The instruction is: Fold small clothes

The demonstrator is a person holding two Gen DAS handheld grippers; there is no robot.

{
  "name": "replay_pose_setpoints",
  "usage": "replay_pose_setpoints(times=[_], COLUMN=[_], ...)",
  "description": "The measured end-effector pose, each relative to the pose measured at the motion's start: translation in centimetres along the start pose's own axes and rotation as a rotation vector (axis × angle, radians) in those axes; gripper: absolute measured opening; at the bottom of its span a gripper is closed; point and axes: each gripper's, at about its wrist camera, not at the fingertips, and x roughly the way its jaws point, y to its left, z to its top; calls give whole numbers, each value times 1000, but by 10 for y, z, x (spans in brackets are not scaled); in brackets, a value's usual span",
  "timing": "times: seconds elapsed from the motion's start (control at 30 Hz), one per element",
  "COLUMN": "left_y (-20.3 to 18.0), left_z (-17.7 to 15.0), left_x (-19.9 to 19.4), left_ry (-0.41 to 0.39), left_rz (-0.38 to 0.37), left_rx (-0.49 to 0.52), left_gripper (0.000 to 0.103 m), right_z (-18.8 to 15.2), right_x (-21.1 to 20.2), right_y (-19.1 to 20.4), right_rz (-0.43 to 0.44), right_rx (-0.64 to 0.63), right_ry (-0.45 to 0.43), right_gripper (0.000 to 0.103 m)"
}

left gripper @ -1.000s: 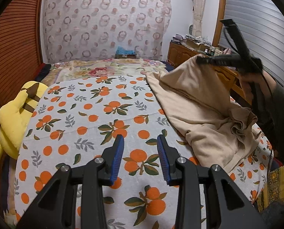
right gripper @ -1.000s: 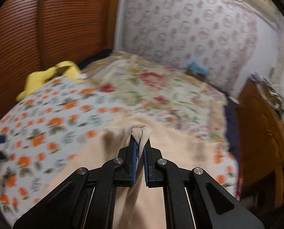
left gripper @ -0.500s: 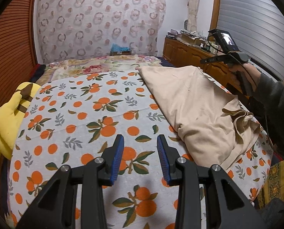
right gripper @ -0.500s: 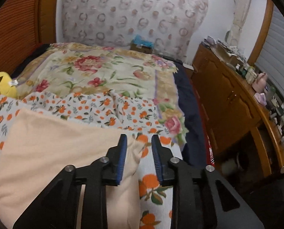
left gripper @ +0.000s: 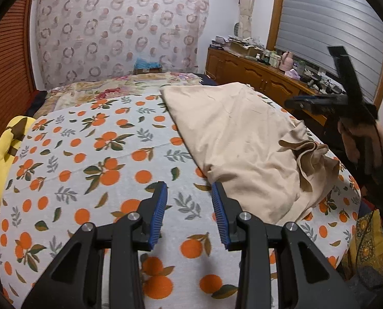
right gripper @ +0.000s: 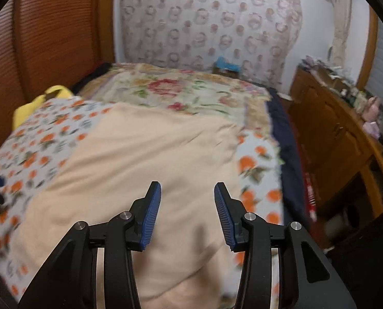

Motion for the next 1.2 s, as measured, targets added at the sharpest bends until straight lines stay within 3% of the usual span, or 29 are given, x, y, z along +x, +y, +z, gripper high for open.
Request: replay_pose_setpoints(times=[0.43,0.97,1.0,1.07,1.13,1.2], left_y=[-16,-22,-23,-24,-25,-26], left_z=[-3,-9,-9,-9,-9,-9], left_x=[5,10,11,11,11,10], left_ry=[20,35,37,42,43,40], left_rz=[-19,-33,-35,-43,-48,-52], left_rx=[29,33,32,32,33,34], left_gripper=[35,35,35,35,35,35], right_z=[-41,-64,-64,-65,-67,-69], right_x=[-4,10,9,6,1,-9], right_y=[63,62,63,63,63,60], right_rz=[136,95,92,97,100,98], right_rx=[-85,-39,-41,-44,-44,-36], right_ry=[27,54,50,33,15,-16], right_gripper=[43,43,41,23,14,10])
